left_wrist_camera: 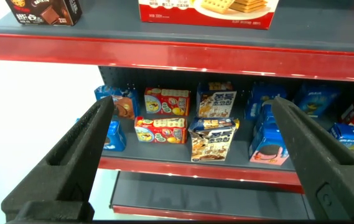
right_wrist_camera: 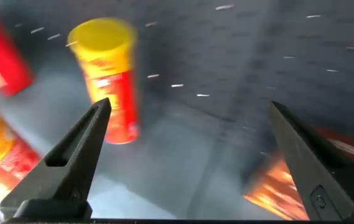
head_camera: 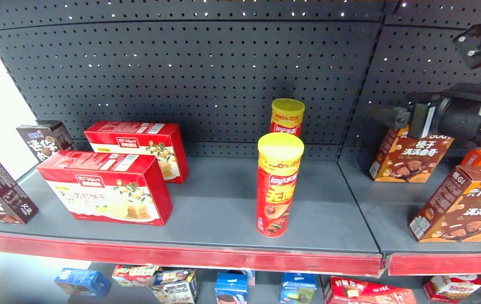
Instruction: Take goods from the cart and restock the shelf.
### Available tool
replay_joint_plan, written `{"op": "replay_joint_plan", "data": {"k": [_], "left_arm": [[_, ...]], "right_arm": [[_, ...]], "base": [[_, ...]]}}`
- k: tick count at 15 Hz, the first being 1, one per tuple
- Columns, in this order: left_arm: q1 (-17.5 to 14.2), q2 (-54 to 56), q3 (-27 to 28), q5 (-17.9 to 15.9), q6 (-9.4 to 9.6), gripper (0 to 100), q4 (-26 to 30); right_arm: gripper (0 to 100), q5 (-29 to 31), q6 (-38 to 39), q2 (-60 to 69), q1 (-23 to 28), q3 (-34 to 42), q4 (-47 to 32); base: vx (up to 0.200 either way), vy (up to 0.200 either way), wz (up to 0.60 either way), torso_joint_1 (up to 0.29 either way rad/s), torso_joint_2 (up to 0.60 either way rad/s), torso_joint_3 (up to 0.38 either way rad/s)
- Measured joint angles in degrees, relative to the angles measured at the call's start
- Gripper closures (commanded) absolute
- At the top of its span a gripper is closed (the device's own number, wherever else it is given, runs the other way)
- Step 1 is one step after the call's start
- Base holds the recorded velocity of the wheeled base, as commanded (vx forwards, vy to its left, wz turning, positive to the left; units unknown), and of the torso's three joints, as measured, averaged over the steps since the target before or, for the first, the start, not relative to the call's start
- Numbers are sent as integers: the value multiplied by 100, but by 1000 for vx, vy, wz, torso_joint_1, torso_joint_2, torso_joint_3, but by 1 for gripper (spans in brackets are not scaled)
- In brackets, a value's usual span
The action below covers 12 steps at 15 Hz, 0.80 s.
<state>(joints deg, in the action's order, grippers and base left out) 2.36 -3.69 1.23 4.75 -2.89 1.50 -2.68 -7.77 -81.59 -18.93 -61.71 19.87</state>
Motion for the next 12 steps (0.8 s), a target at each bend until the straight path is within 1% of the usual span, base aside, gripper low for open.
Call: {"op": "replay_joint_plan", "data": {"k": [4,7,10,11,12], "left_arm": [[0,0,0,-2,0,0,-2],[5,0,0,-2,2,0,0],[5,0,0,-2,2,0,-2],[5,0,0,-2,2,0,0],[5,0,0,-2,2,0,0]], "right_arm": [[0,590,5,1003,59,407,-160],[0,741,90,2041,254,788,-739],[0,517,229,3335,874,1549,-1106],[0,456,260,3758,1073,1937,-1139],[0,394,334,4290,1312,2530,-1172]], "base": [[0,0,0,0,0,0],[0,0,0,0,0,0],[0,0,0,0,0,0],[0,0,0,0,0,0],[0,0,0,0,0,0]]}}
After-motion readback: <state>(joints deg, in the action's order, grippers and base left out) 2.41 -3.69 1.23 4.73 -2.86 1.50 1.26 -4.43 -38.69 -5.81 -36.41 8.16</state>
